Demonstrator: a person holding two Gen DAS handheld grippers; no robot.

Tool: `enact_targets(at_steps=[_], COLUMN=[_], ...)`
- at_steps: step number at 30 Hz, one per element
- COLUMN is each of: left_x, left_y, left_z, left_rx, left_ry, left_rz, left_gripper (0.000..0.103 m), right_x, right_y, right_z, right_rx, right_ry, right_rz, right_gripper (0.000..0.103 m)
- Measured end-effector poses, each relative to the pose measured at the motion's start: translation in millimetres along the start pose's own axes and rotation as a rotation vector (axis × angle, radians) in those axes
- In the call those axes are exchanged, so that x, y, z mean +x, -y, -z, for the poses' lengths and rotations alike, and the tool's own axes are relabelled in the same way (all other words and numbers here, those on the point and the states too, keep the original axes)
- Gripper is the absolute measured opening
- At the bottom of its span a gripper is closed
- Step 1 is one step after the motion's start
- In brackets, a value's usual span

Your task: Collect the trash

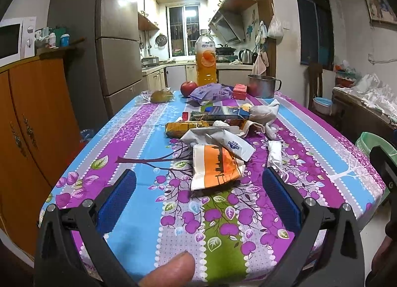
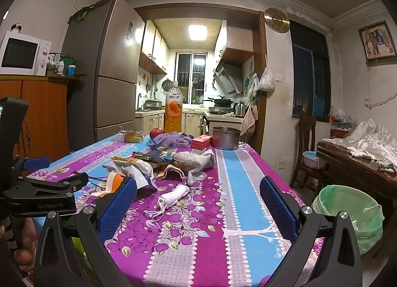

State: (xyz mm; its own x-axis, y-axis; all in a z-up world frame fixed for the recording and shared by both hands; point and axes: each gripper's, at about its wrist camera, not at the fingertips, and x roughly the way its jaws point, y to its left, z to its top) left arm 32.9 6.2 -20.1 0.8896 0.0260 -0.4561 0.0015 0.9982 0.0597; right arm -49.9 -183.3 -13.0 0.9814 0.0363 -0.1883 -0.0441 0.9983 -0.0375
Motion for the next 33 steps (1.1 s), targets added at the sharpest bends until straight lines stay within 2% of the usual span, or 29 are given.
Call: enact_targets(at_steps=[33], left_x=[10.8], left_y=[-1.2], left_z=[-1.8], left_rx=[-0.002], left_ry=[-0.006], left_rz=[-0.003], left_gripper=[0.098], right_x=[8.3], right_y=[0.4], right_z=[0.3], right_rx=[-0.003], right_ry=[-0.011], right_rz=[0.000], right_gripper=[0.099])
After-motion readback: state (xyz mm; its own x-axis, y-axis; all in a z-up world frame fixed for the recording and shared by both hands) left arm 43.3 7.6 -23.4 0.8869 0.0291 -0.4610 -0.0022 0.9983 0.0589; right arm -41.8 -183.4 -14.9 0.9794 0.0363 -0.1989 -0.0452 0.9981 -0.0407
